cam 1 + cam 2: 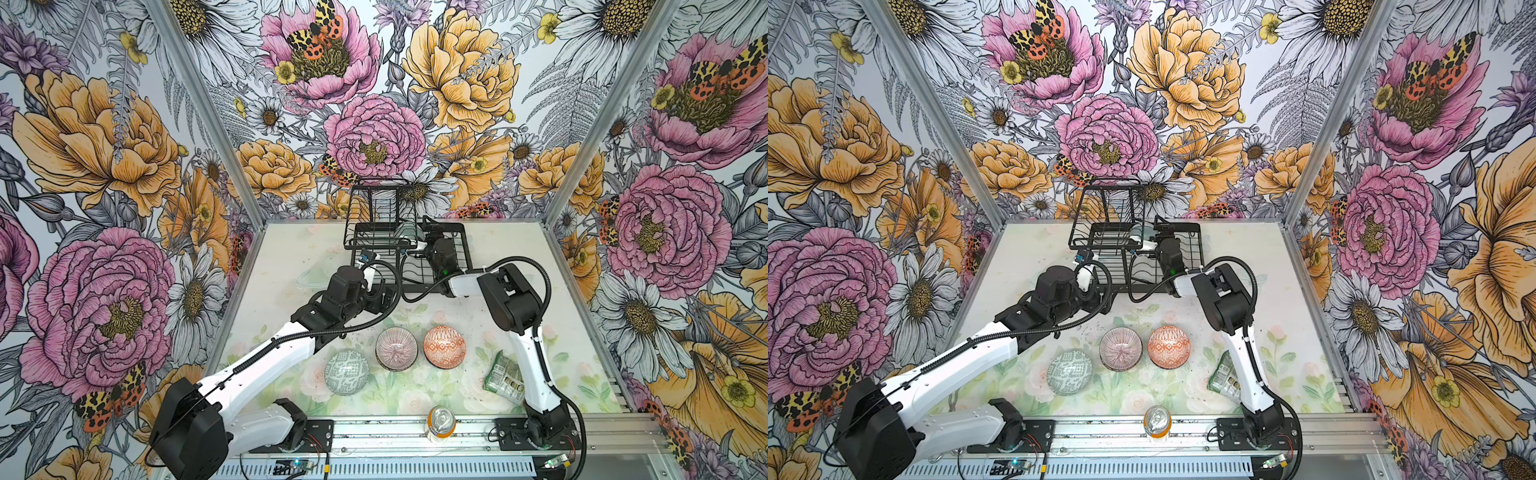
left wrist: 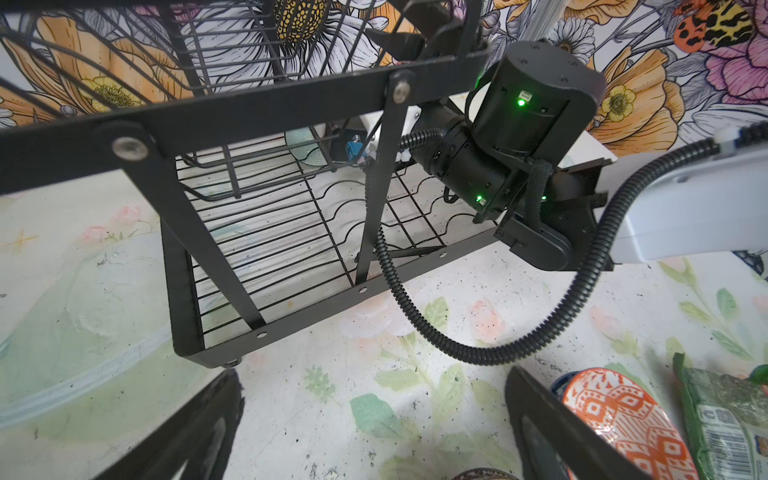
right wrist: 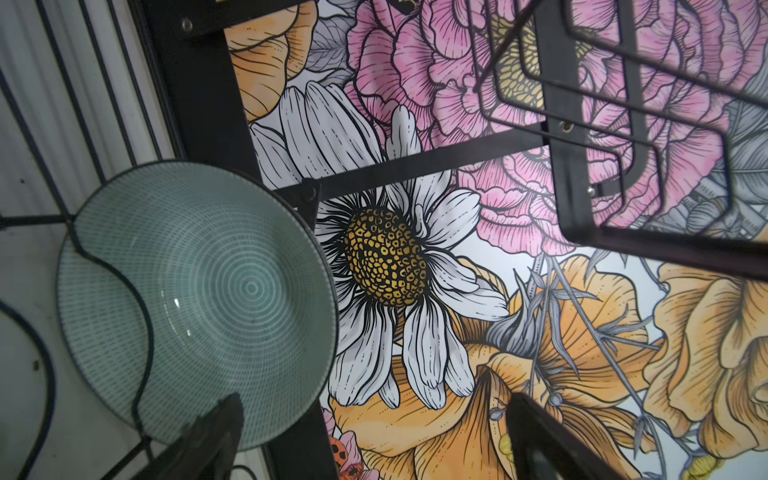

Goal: Load the bowls into the dish rack
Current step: 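Open the right gripper to release the bowl in the rack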

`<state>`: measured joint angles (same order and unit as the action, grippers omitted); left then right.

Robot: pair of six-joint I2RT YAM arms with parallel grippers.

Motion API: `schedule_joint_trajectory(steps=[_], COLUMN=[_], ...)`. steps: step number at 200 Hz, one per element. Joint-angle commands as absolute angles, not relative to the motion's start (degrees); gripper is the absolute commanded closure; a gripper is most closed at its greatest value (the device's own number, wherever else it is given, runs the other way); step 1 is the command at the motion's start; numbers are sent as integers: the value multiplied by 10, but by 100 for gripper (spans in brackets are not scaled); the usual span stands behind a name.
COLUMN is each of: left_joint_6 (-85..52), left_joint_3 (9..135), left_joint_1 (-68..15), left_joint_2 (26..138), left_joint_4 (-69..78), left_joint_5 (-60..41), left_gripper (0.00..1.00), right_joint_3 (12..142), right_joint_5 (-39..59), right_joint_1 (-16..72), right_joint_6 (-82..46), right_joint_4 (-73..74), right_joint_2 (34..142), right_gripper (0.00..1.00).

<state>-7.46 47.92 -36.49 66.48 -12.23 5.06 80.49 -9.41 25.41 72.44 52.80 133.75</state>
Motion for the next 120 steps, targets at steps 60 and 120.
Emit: schedule_joint_trajectory(steps=[60,120], left_joint_6=[-67,-68], left_joint_3=[458,457], left_joint_1=[-349,-343], left_joint_2=[633,614], left_joint_4=[-126,-145], left_joint_5=[68,74], left_gripper=[1,1], right_joint_3=[643,540], right_joint_5=[-86,-99], right_joint_1=[236,234], right_joint_6=[646,568], right_joint_4=[517,497], right_joint_2=[1183,1073], right_gripper=[1,1])
